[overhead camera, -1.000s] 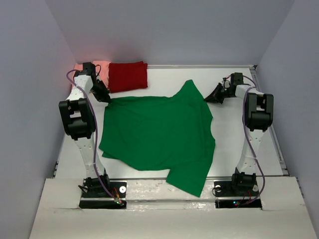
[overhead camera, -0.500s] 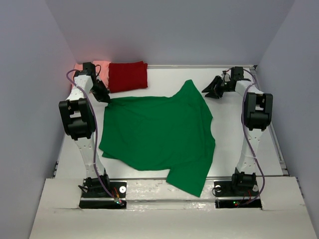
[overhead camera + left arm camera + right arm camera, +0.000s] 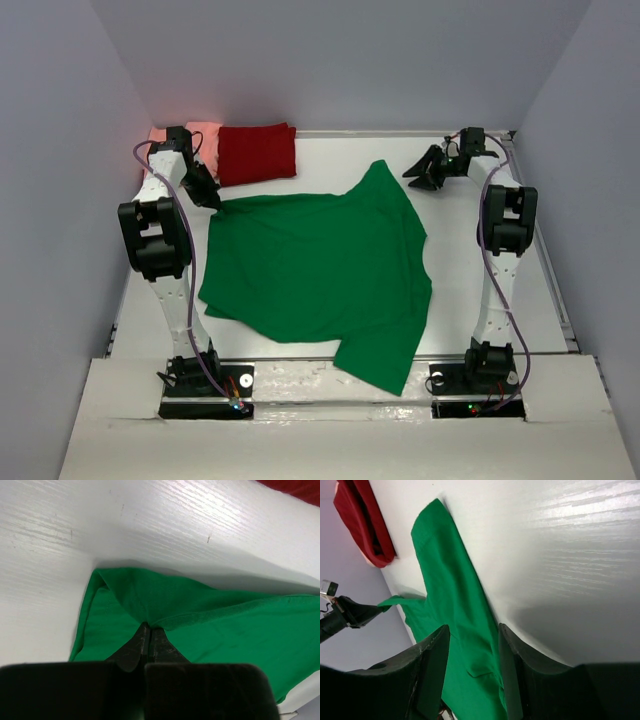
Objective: Fold and stack the t-shirts
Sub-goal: Flatten the tshirt out, then fold the tshirt
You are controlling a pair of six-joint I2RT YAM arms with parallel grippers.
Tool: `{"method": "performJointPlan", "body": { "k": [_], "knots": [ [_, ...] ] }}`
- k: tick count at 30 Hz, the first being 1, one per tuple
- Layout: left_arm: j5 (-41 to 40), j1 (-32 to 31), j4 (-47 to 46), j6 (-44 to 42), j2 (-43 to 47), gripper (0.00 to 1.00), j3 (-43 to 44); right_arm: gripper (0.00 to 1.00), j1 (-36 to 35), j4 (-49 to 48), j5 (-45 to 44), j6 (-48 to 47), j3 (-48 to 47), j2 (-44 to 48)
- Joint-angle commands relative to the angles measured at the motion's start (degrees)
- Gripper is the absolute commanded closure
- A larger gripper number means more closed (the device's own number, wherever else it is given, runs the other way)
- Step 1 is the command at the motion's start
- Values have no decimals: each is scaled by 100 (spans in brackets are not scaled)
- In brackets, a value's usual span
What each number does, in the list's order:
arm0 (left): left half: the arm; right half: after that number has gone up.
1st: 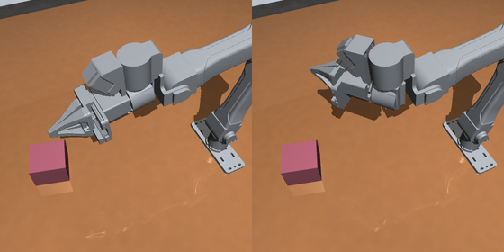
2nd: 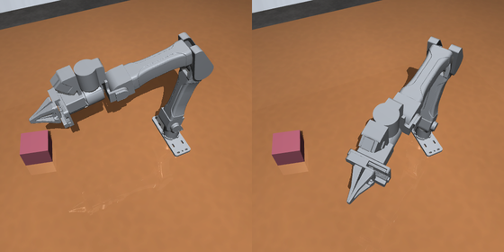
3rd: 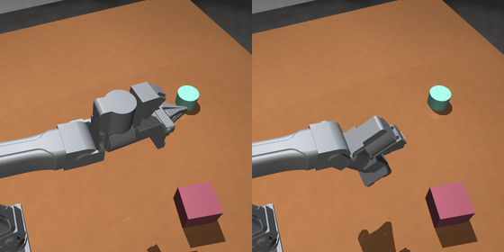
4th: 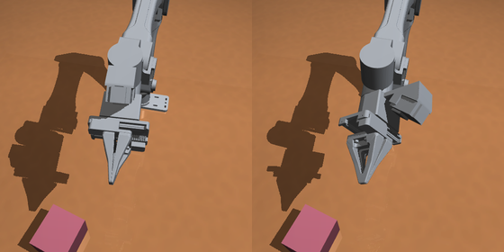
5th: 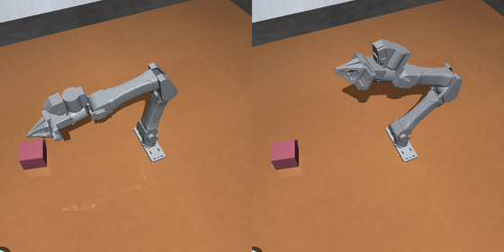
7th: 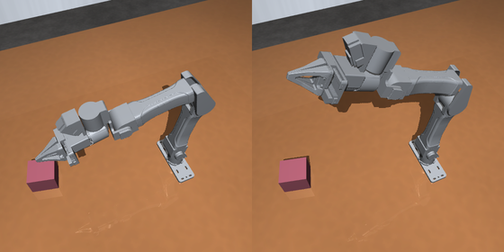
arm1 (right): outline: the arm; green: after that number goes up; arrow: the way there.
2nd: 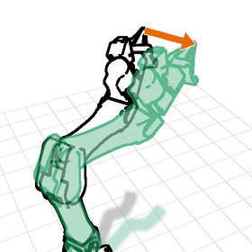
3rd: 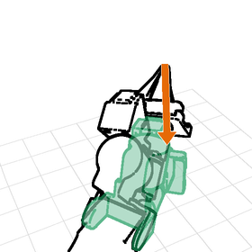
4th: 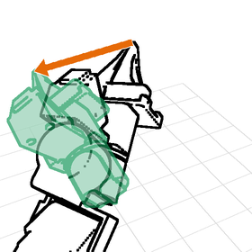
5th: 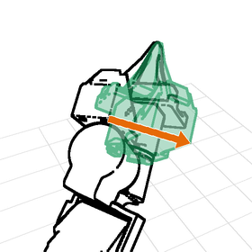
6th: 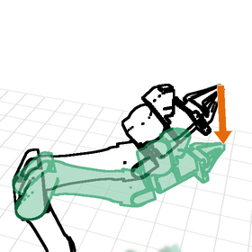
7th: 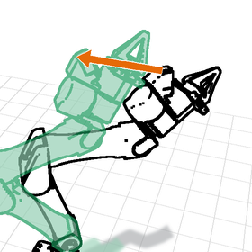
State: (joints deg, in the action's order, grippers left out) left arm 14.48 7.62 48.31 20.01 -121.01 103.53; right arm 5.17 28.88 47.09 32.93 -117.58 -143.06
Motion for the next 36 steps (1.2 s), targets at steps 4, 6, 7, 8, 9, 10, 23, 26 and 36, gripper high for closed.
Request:
{"method": "performJointPlan", "body": {
  "k": [4, 6, 7, 8, 9, 10, 23, 26, 36],
  "knots": [
    [37, 29, 178, -67, 280, 100, 264, 50, -174, 337, -156, -409, 68, 138],
    [37, 38, 178, -67, 271, 100, 273, 51, -340, 390, -200, -453, 77, 138],
    [46, 29, 178, -67, 254, 100, 282, 51, -341, 416, -226, -471, 86, 138],
    [46, 29, 178, -76, 253, 100, 274, 51, -428, 416, -244, -480, 95, 138],
    [55, 38, 178, -67, 253, 100, 265, 51, -499, 416, -270, -489, 104, 138],
    [55, 29, 170, -76, 262, 100, 256, 51, -499, 416, -288, -472, 104, 138],
    [117, 21, -24, -85, 455, 100, -201, 87, -605, 293, -341, -375, -643, -37],
    [116, 21, -24, -120, 473, 100, -227, 96, -658, 293, -139, -436, -679, 76],
    [178, 12, -103, -76, 421, 100, -236, 100, -1123, 1031, 933, -1130, -249, 472]
  ]
}}
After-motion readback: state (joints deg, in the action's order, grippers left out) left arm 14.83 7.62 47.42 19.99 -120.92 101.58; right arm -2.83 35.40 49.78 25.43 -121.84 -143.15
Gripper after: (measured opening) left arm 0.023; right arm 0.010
